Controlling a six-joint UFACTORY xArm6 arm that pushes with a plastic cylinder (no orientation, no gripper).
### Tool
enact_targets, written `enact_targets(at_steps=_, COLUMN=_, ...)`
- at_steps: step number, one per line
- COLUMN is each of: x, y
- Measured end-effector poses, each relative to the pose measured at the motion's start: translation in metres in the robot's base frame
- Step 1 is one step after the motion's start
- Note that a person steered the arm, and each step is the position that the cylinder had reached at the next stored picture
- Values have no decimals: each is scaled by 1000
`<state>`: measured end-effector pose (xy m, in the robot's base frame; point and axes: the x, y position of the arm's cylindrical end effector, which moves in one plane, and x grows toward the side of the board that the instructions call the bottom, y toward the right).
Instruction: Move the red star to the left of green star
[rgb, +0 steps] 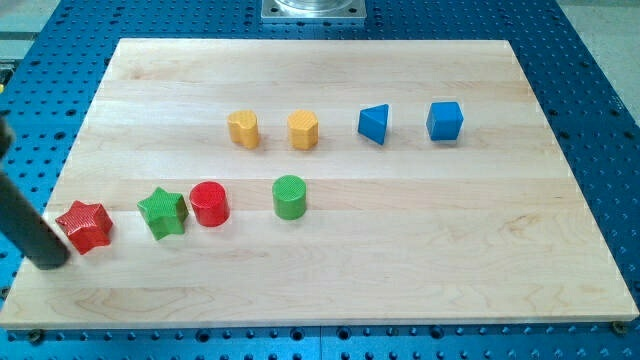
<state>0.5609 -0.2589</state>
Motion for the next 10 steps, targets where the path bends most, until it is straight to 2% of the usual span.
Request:
enact_targets(at_steps=1, x=-15, y=8)
enact_targets(at_steps=4, x=2, y=22)
enact_targets(at_steps=5, x=26, y=65)
enact_targets(at_steps=6, x=14, y=95)
enact_targets(at_steps=7, x=-8, y=97)
enact_targets(at_steps=10, x=-16, y=84)
